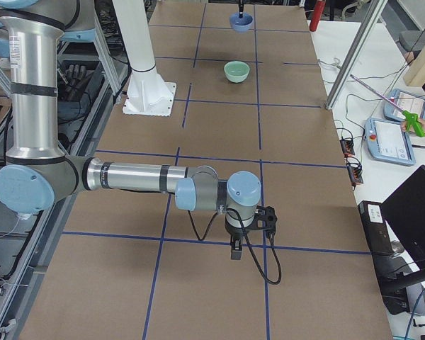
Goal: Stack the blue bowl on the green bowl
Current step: 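Lift the blue bowl with the left gripper and carry it over the green bowl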
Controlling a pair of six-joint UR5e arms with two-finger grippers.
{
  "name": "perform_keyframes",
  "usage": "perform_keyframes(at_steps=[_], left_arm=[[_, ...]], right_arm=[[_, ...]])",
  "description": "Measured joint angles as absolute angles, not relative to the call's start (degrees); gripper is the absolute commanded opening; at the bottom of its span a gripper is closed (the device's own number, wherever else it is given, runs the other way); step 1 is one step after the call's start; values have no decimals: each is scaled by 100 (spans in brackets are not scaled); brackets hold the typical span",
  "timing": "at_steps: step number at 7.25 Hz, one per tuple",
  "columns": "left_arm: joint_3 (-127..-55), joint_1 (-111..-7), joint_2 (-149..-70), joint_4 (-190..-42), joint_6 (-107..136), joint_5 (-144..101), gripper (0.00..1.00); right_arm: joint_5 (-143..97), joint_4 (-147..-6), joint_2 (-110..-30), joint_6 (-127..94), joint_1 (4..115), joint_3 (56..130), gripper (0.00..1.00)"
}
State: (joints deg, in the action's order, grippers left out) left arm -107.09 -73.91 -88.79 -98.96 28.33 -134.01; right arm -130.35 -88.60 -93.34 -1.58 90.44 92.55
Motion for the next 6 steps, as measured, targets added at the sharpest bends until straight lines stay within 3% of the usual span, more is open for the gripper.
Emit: perform_keyframes(at_steps=[3,6], left_arm=[[-11617,-7927,-9253,-8511,2816,-13420,0],[-11823,-6821,-9792,-8820,5139,-13426,0]], right_arm=[[-13034,-8860,-9334,-158,9044,9255,100],[-13034,-8861,-9334,-158,9044,9255,100]])
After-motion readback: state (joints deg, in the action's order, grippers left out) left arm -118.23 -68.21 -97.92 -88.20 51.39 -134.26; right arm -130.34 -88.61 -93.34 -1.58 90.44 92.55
